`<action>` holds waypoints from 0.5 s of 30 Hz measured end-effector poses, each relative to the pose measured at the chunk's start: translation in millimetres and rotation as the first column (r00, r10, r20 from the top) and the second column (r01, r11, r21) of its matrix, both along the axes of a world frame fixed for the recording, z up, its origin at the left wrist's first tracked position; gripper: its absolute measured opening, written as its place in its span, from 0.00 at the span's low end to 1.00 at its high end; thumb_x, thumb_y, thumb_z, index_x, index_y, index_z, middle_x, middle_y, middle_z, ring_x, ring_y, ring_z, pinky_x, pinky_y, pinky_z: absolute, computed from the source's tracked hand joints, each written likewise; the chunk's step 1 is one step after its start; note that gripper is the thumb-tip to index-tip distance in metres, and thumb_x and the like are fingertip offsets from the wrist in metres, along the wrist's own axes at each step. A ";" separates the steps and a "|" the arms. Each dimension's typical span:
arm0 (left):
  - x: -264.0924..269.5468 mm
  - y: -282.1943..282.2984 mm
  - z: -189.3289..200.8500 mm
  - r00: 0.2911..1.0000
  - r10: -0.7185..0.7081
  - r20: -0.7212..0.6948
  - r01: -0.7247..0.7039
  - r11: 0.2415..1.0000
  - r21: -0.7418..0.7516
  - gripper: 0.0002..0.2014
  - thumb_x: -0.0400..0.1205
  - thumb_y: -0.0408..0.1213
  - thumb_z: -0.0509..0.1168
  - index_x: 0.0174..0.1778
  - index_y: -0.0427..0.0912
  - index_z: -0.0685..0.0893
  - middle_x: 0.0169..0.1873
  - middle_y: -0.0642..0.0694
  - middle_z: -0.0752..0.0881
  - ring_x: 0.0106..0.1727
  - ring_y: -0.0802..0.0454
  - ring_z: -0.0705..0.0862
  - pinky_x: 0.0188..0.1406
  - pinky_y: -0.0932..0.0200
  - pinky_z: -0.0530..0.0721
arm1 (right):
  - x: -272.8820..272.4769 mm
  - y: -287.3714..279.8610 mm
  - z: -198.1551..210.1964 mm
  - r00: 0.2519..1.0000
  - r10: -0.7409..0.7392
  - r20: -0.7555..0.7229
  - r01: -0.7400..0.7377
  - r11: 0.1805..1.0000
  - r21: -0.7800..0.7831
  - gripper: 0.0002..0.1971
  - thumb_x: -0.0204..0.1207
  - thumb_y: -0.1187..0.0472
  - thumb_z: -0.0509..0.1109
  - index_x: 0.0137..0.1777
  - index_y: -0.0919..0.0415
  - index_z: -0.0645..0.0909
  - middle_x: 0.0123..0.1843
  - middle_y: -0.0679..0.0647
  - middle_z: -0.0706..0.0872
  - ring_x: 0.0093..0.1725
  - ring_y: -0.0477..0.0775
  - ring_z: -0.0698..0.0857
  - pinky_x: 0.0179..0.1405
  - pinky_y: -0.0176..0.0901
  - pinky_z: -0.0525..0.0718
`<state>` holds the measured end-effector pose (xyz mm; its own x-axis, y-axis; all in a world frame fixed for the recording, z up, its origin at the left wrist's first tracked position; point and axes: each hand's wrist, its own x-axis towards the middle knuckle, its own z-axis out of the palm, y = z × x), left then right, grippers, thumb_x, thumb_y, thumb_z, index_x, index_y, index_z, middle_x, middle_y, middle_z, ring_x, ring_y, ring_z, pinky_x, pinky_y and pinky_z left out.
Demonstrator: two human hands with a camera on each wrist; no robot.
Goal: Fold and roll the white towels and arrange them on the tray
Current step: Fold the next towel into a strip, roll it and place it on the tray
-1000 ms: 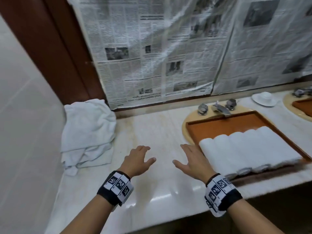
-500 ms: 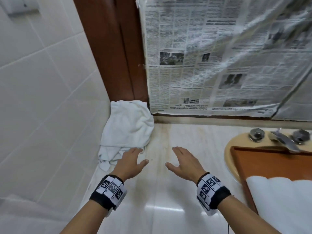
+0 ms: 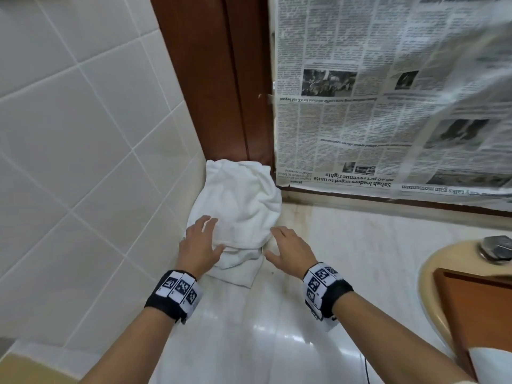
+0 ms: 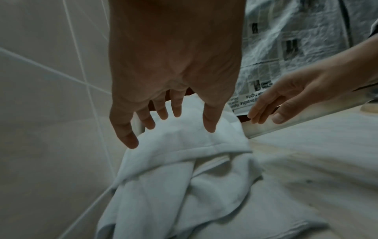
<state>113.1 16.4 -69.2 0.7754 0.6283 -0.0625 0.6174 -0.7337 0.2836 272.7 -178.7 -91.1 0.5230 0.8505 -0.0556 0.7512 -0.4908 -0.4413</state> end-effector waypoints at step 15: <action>-10.8 24.3 -16.1 0.974 -0.098 0.204 0.078 0.991 0.105 0.06 0.79 0.39 0.69 0.51 0.47 0.86 0.43 0.50 0.86 0.45 0.42 0.86 0.46 0.44 0.83 | -4.0 47.0 -31.0 0.987 -0.051 0.153 0.018 0.977 0.211 0.05 0.71 0.66 0.73 0.43 0.64 0.80 0.40 0.57 0.80 0.38 0.62 0.81 0.30 0.49 0.76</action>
